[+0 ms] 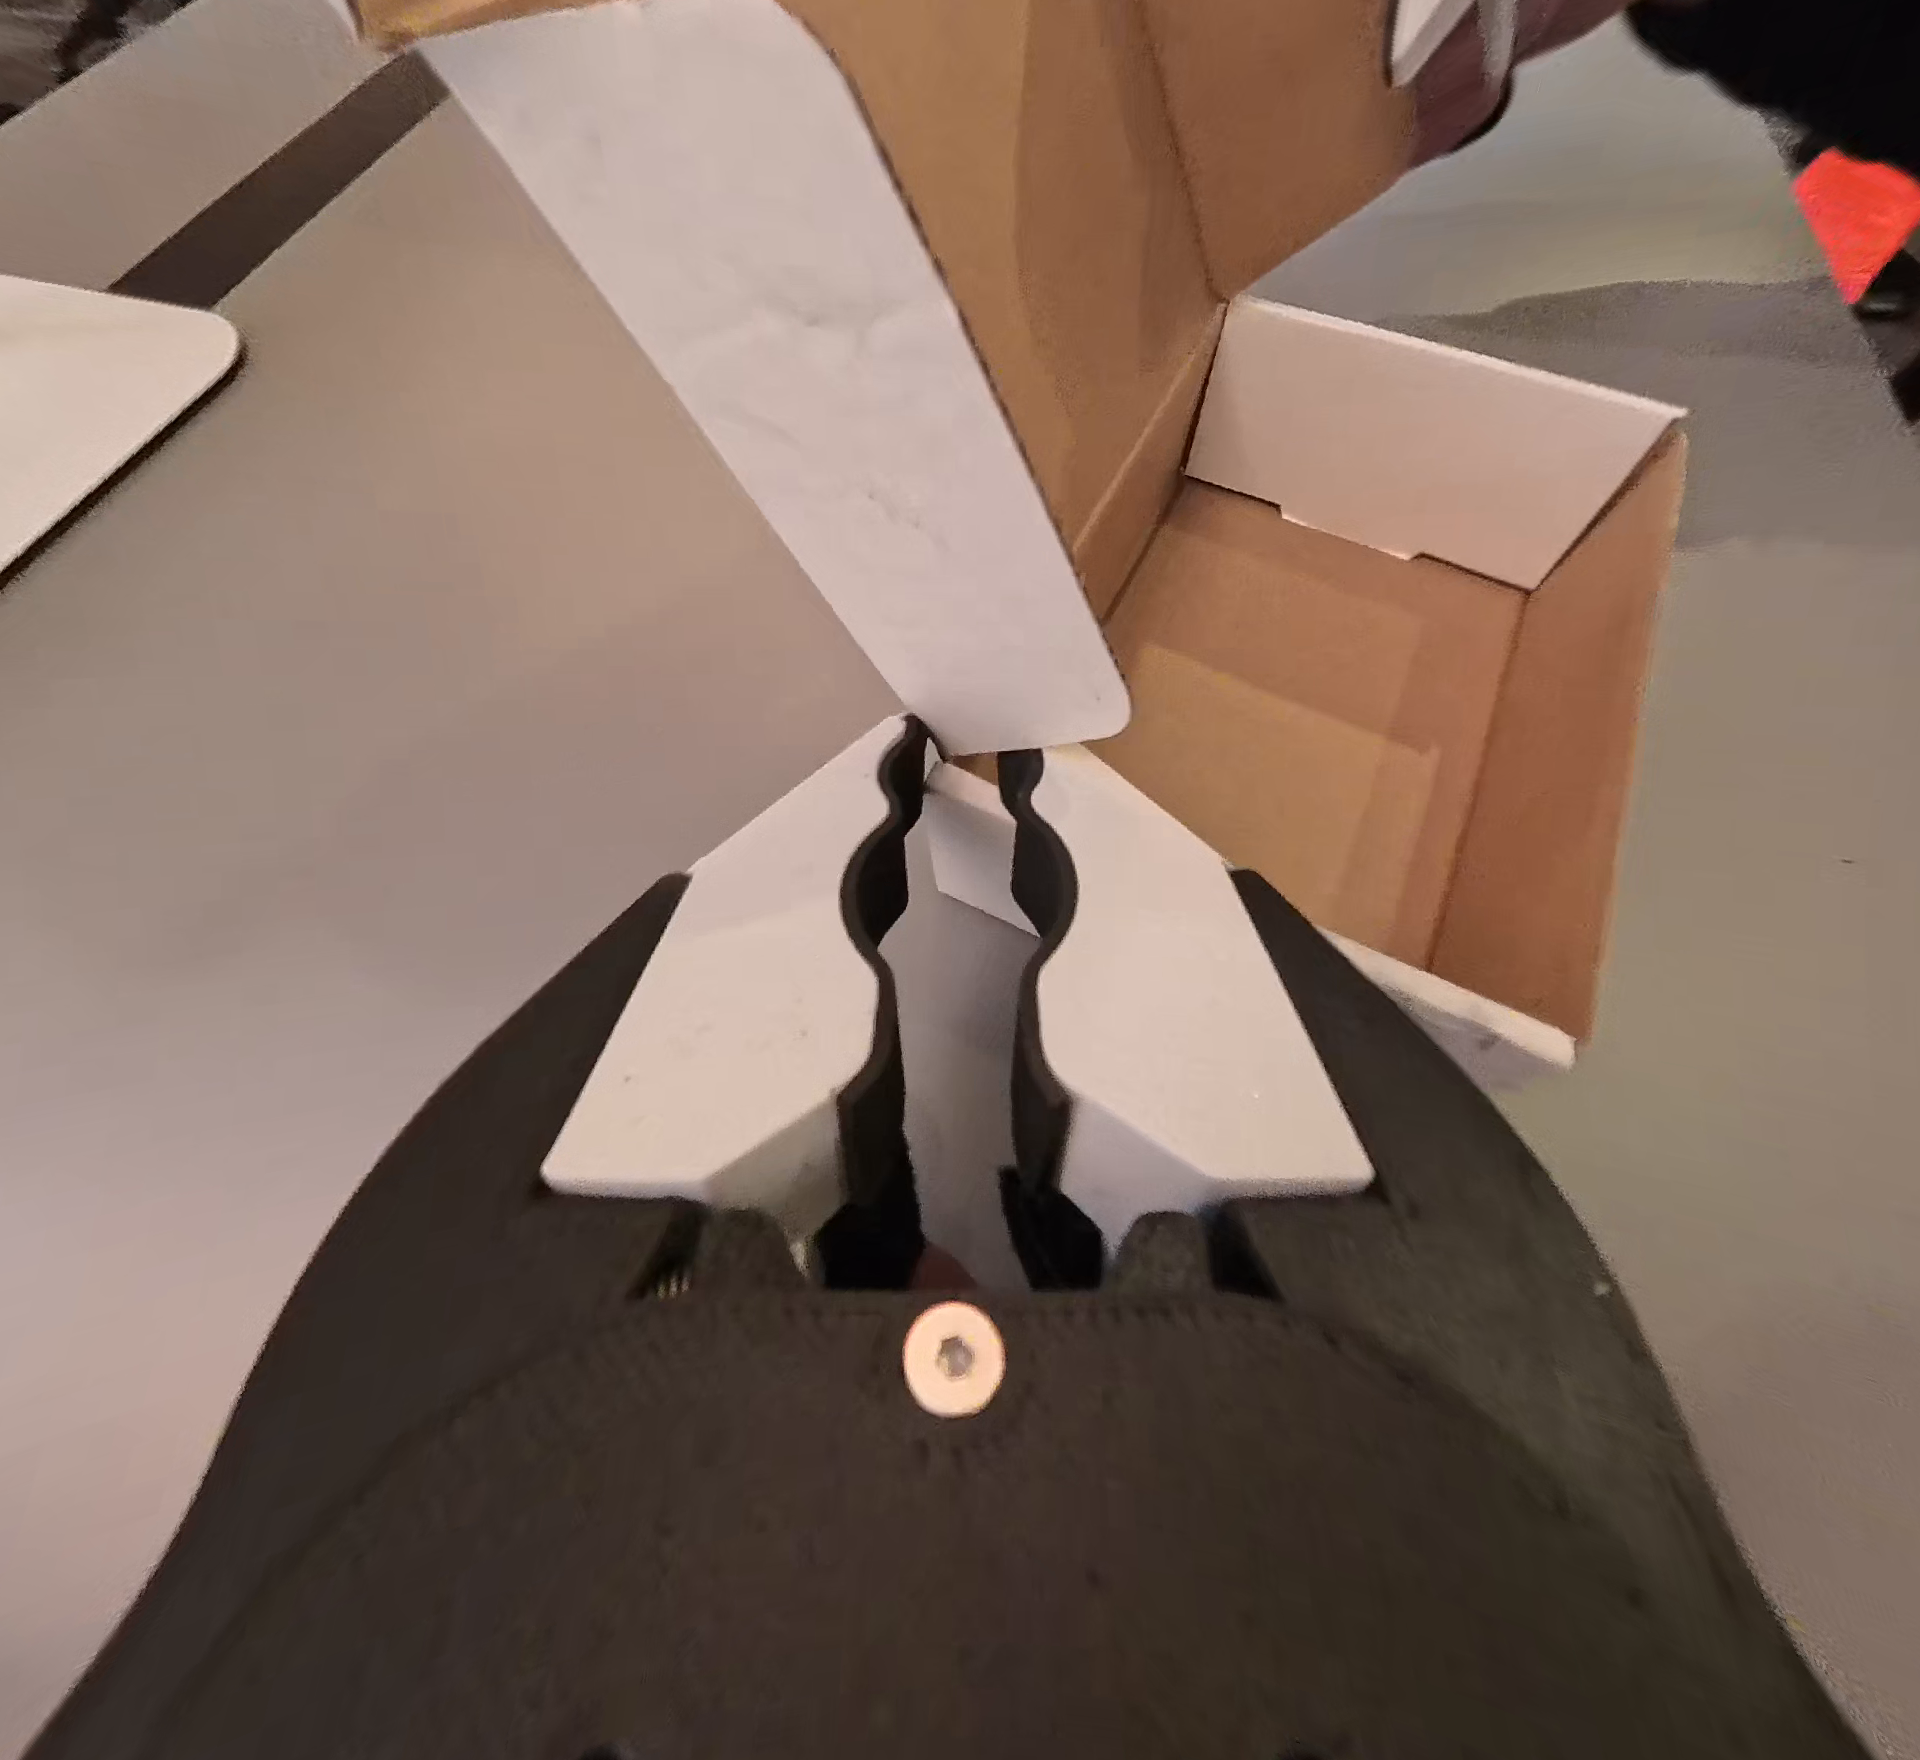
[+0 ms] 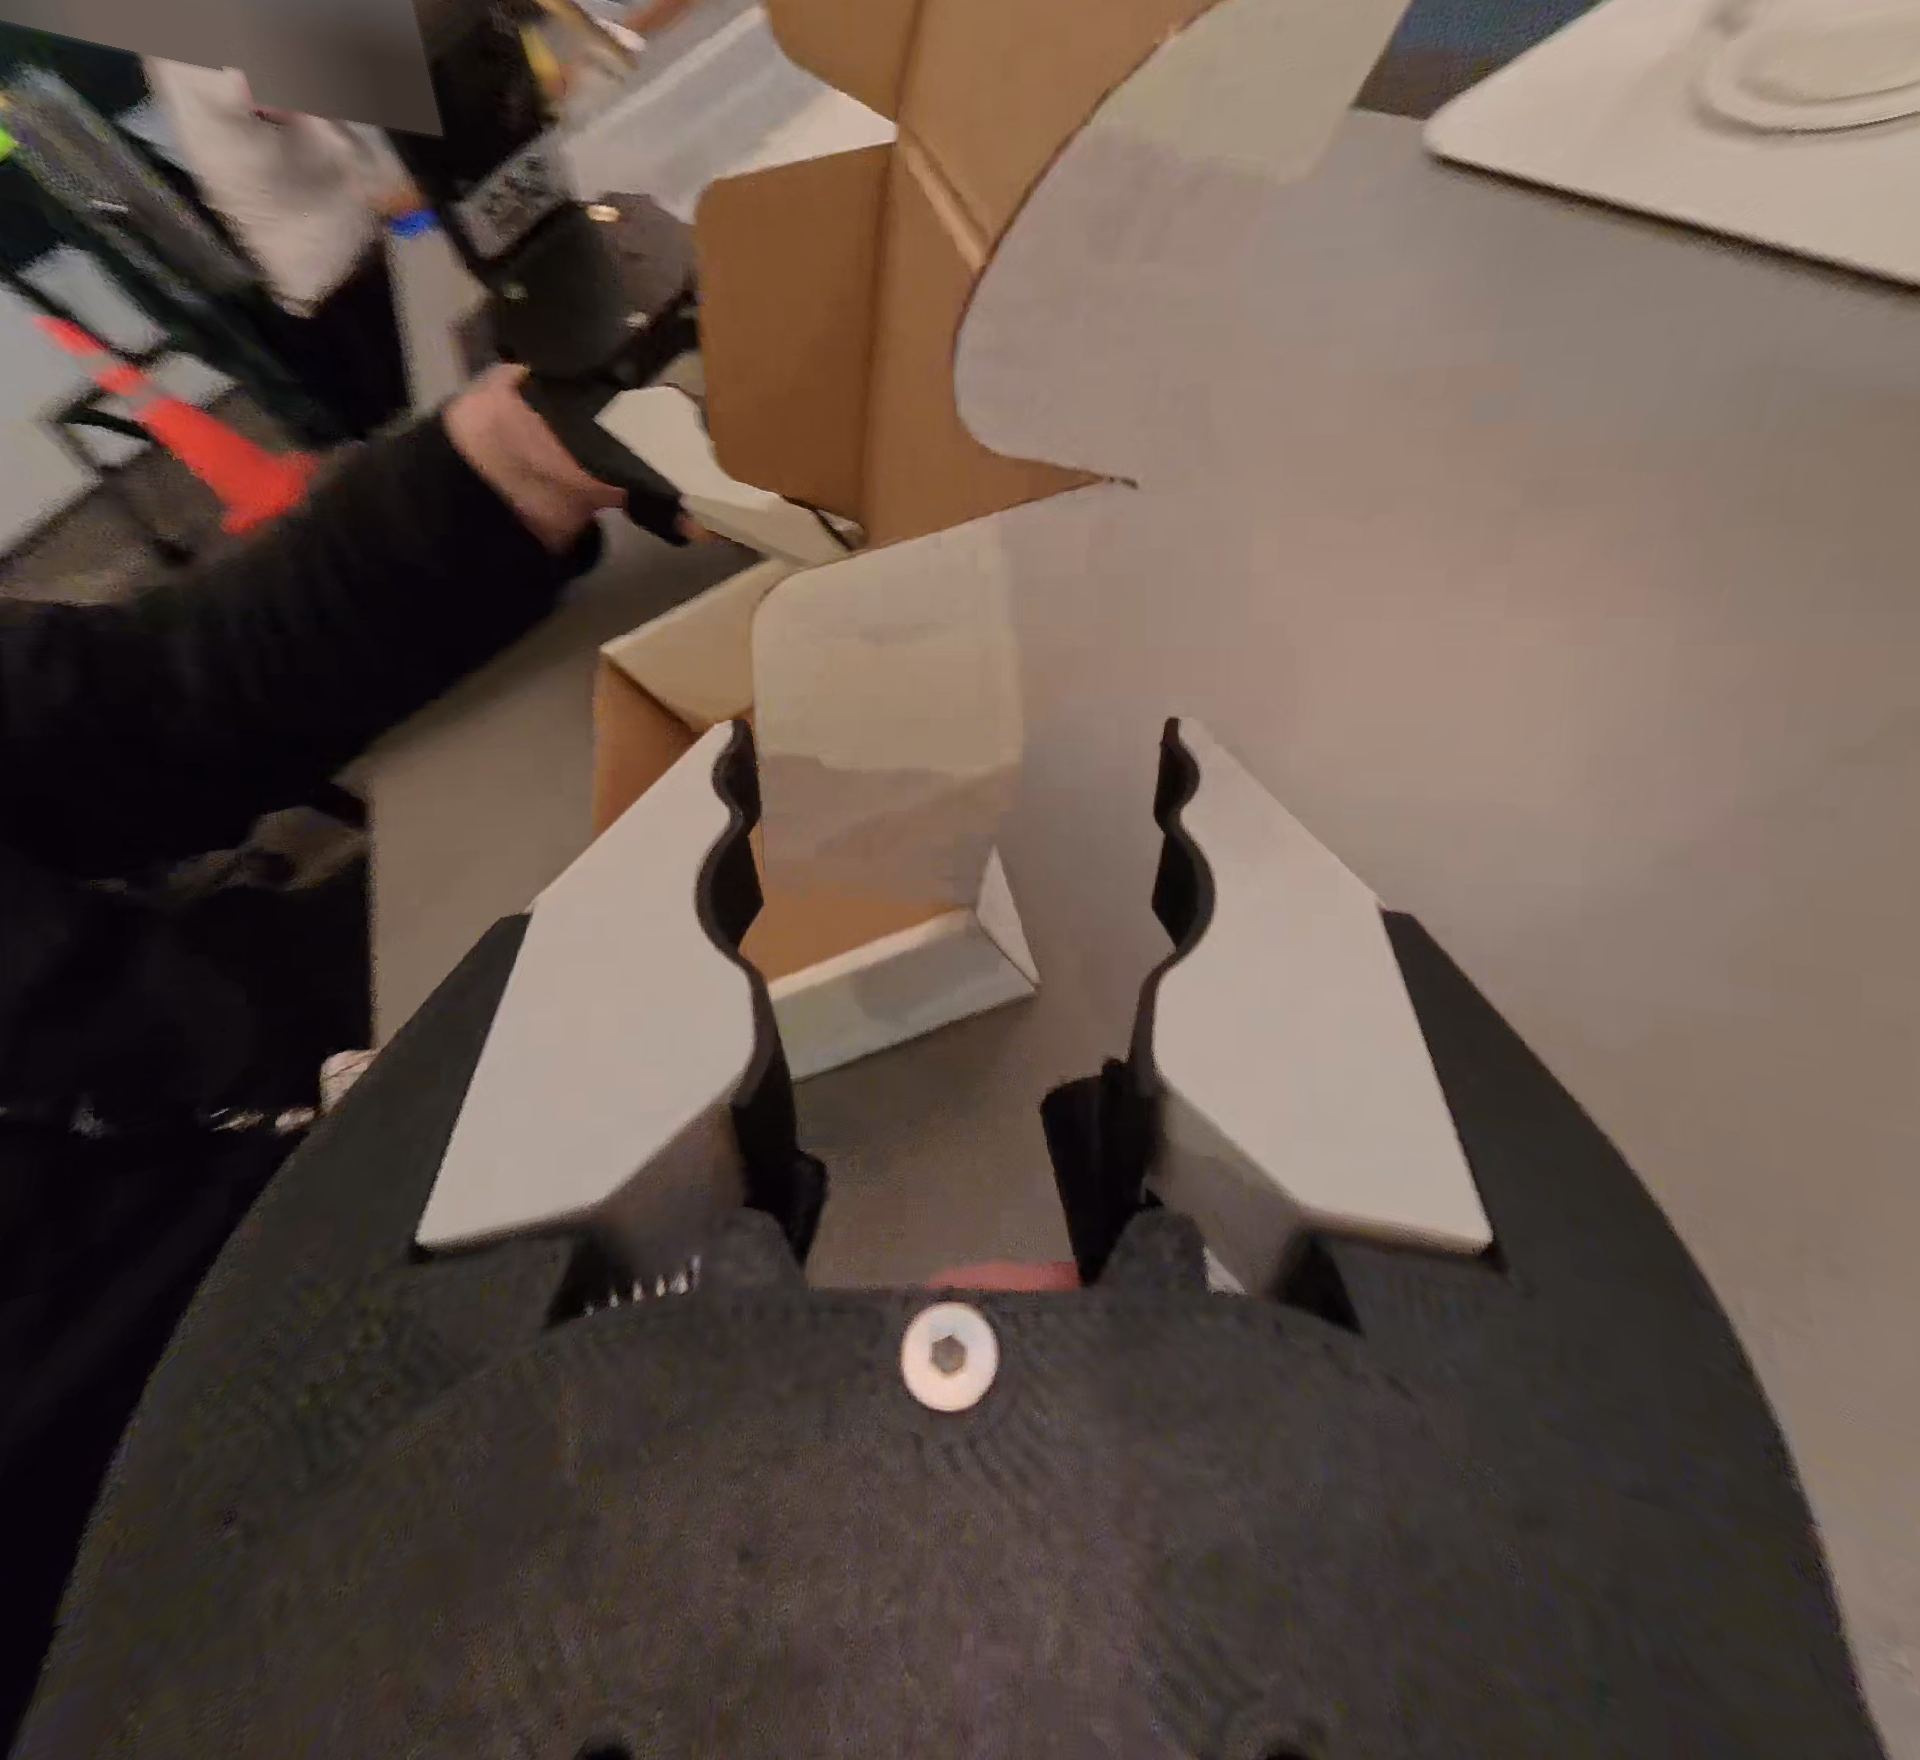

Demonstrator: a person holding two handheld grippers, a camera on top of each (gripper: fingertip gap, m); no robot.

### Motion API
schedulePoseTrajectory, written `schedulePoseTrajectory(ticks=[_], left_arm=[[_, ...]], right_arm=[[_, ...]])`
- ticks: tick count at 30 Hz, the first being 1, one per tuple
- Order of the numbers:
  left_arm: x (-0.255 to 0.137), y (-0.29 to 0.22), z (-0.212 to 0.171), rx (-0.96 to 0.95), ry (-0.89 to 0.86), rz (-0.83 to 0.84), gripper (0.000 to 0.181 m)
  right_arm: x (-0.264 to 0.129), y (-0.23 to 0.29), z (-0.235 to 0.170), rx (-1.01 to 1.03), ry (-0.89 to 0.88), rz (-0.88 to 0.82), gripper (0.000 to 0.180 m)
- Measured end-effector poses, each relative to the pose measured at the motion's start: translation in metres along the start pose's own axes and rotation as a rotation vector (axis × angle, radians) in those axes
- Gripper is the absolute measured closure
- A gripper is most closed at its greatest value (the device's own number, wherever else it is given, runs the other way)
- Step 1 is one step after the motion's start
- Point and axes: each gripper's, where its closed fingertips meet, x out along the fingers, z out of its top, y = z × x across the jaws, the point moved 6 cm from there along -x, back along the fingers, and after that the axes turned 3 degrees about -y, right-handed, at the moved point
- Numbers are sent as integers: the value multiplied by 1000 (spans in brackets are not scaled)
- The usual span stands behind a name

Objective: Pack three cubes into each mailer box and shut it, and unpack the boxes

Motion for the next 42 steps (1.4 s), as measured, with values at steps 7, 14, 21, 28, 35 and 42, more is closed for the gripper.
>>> schedulePoseTrajectory(ticks=[7, 14, 21, 28, 35, 42], left_arm=[[4, -15, 3, 0, 5, -71, 137], [-14, -22, 38, -109, -211, -153, 109], [-19, -23, 52, -142, -352, -177, 130], [-18, -41, 54, 30, -307, -61, 131], [-12, -59, 43, 166, -268, 56, 130], [-14, -81, 29, 291, -202, 89, 128]], right_arm=[[8, 16, -5, -69, -98, 107, 127], [-3, 24, -10, -180, -50, 118, 128], [-6, 33, -14, -273, 12, 98, 126], [-7, 44, -22, -399, 9, -123, 127], [-6, 55, -39, -648, 57, -358, 129], [-3, 68, -59, -796, 134, -382, 127]])
